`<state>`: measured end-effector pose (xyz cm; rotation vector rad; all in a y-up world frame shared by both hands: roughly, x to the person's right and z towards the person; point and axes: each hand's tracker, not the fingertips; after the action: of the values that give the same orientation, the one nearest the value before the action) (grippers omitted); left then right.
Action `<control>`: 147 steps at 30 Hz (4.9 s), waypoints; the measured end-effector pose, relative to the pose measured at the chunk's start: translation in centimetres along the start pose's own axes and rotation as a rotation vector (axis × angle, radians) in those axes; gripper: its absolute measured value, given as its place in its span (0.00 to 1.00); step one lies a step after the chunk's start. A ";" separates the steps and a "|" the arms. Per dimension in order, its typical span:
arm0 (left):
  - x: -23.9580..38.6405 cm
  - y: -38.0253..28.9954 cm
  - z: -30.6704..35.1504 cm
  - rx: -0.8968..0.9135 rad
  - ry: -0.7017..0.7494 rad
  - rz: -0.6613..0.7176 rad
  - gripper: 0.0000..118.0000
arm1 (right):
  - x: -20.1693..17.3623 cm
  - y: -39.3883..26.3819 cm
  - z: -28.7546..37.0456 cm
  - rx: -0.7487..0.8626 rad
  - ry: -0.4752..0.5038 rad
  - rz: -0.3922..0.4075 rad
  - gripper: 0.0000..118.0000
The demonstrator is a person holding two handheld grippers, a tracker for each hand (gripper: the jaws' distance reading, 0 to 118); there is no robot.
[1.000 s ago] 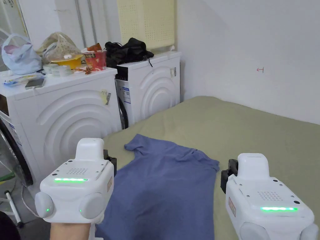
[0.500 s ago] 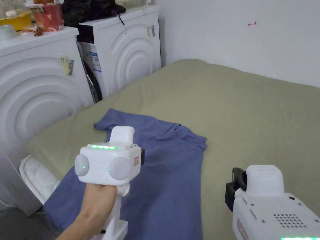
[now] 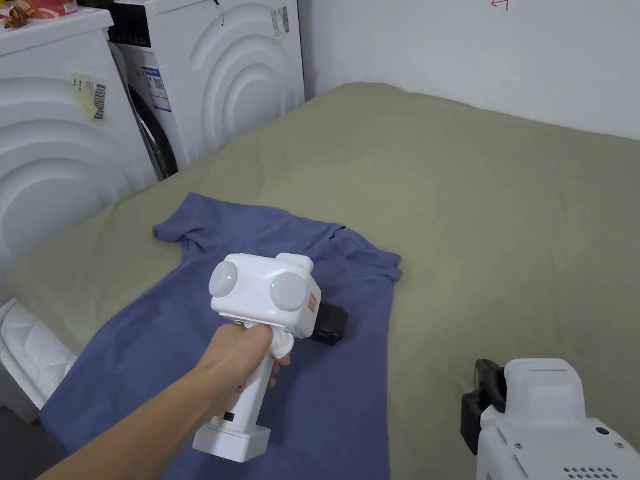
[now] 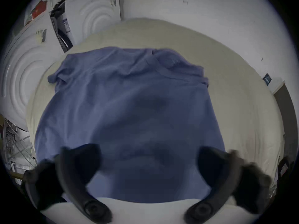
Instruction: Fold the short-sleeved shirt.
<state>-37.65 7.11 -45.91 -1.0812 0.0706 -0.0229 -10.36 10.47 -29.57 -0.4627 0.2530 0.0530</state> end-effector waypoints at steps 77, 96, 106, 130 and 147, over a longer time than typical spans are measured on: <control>21.9 -16.0 24.9 0.591 -0.233 -0.193 0.00 | 24.5 -7.2 29.5 0.043 -0.573 -0.223 0.00; 24.7 -4.4 5.8 0.152 -0.161 -0.261 0.38 | 26.9 -8.4 23.4 -0.083 -0.572 -0.188 0.00; 26.0 -5.3 6.7 0.089 -0.154 -0.271 0.01 | 29.0 -9.8 22.1 -0.143 -0.598 -0.194 0.00; 26.2 -5.4 3.5 0.069 -0.268 -0.270 0.01 | 46.7 -7.0 11.6 -0.527 -0.487 -0.378 0.67; 18.8 -1.5 22.0 0.366 -0.203 -0.197 0.01 | 41.7 2.6 26.0 -0.147 -0.519 -0.283 0.06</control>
<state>-17.36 24.76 -35.14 -0.7162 -0.2169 -0.0992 35.62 24.20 -18.79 -0.6094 -0.3291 -0.0860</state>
